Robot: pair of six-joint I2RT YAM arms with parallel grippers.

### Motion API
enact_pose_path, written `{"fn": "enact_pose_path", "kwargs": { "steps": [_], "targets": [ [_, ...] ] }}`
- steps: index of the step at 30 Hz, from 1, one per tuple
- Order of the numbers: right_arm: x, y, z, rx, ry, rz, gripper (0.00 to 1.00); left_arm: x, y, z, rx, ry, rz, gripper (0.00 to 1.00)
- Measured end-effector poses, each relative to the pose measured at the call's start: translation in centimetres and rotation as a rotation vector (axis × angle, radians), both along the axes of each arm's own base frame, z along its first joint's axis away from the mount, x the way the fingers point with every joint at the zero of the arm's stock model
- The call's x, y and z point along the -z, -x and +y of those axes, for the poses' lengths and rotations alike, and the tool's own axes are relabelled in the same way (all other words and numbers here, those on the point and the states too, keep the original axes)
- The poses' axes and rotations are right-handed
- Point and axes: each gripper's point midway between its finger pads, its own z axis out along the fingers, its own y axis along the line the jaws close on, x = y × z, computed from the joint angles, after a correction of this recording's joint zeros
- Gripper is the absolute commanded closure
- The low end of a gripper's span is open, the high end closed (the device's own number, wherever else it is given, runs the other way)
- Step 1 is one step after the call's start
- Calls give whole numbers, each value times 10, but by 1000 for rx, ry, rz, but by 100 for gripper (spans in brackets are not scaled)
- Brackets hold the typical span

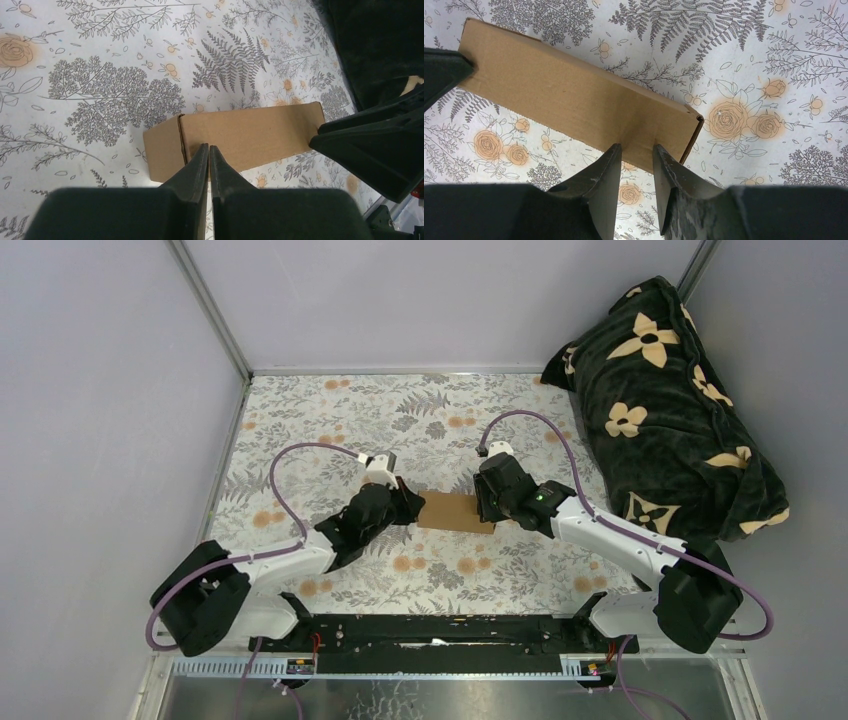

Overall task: Fold the paper box
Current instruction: Close the paper box at the center of the board.

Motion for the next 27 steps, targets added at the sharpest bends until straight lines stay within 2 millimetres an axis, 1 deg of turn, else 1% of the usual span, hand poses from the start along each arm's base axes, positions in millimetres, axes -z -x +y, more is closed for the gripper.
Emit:
{"fn": "enact_pose_path", "kwargs": {
  "steps": [5, 6, 8, 10, 12, 14, 17, 19, 21, 23, 24, 27],
  "targets": [
    [0, -1, 1, 0, -6, -6, 63, -6, 10, 10, 3, -25, 15, 87],
    [0, -1, 1, 1, -7, -7, 63, -9, 12, 13, 5, -35, 17, 84],
    [0, -1, 1, 1, -9, -9, 63, -19, 13, 15, 11, -42, 7, 82],
    [0, -1, 1, 0, -10, -9, 63, -35, 11, 13, 16, -37, -15, 79],
    [0, -1, 1, -1, -12, -8, 63, -51, 8, 12, 19, -20, -47, 79],
    [0, -1, 1, -2, -12, -8, 63, -58, 8, 11, 27, -13, -62, 79],
    [0, -1, 1, -2, -12, -8, 63, -54, 9, 9, 36, -22, -52, 80],
    [0, -1, 1, -1, -13, -8, 63, -45, 9, 8, 42, -32, -38, 80],
    [0, -1, 1, -2, -14, -8, 63, -29, 11, 8, 48, -51, -14, 81],
    [0, -1, 1, -2, -15, -10, 63, -6, 13, 9, 55, -78, 23, 82],
    [0, -1, 1, -2, -15, -11, 63, 2, 12, 7, 52, -74, 29, 83],
    [0, -2, -1, 4, -15, -14, 63, 5, 0, 1, 31, -32, 2, 85]
  ]
}}
